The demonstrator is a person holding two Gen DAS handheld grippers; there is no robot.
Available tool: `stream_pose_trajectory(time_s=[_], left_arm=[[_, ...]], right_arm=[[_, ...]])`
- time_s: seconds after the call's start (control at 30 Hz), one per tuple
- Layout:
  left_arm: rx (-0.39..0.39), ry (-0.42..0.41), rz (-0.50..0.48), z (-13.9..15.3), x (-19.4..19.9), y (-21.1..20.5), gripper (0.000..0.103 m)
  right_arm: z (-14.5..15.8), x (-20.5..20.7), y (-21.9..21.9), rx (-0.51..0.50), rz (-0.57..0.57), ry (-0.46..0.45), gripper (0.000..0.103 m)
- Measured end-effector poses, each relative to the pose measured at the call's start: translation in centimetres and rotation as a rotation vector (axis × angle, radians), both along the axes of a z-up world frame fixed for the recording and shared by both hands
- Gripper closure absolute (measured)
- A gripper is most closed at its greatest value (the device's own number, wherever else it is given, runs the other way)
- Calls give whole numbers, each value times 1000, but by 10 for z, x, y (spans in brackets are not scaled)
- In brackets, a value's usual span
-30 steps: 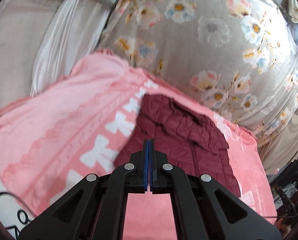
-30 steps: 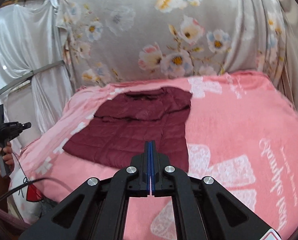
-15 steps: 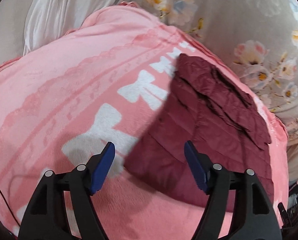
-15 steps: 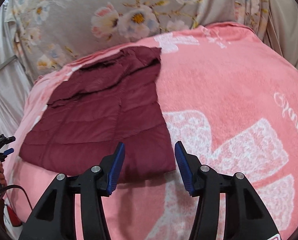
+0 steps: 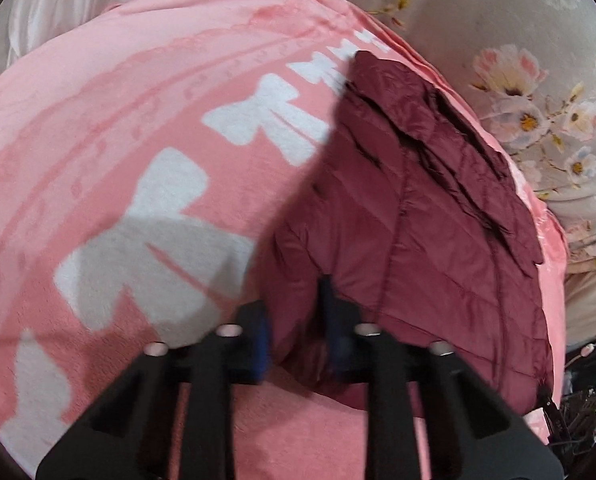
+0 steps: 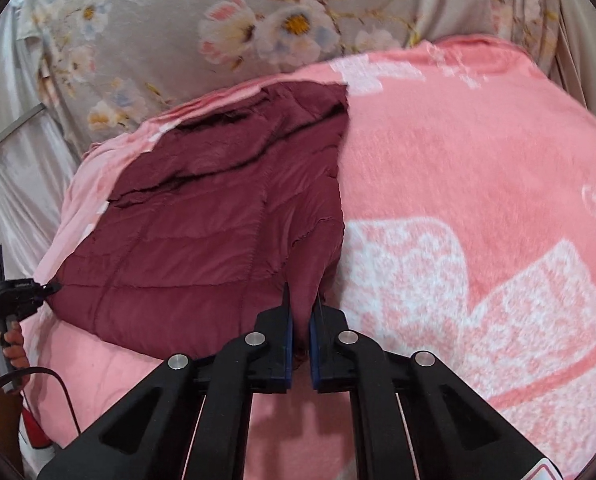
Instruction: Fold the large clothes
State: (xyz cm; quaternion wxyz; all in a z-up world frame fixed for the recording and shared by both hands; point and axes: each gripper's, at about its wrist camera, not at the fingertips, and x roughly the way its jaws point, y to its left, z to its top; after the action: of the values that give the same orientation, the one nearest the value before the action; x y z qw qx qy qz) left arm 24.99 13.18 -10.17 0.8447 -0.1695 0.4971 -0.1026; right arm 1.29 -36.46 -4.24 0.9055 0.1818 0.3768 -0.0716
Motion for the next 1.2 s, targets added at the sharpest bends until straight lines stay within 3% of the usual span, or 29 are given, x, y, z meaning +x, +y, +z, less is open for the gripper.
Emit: stream_pose_trajectory(time_s=[0.2,0.4,0.57,0.7,0.8,0.9,1.07,1.2], left_arm=[[-34,-140,-49,64,-41,2,99],[-102,-297,-109,148,-131,31,99],[-180,-407,-63,196,-219,77,99],[-208,-476,-1,223,-265,102,99],[-202,-518,8,236,-279,101,99],[-139,-511,-7,233,-259,84,98],[-40,-402,3,197,-184,54,98],[45,-339,37,164,-130,36,98]], right_arm=[[64,-43,30,-108,117,-135,99],[134,-138,67,-245,227,-278,99],[171,-223,83,-270,222,-368,99],[192,-260,87,-256,227,-430,99],[197,-256,83,-217,221,-463,99],[179,-218,69,-175,188,-440,99],[132,-138,32,-21,104,-358,99],[99,-87,21,-25,41,-286,99]])
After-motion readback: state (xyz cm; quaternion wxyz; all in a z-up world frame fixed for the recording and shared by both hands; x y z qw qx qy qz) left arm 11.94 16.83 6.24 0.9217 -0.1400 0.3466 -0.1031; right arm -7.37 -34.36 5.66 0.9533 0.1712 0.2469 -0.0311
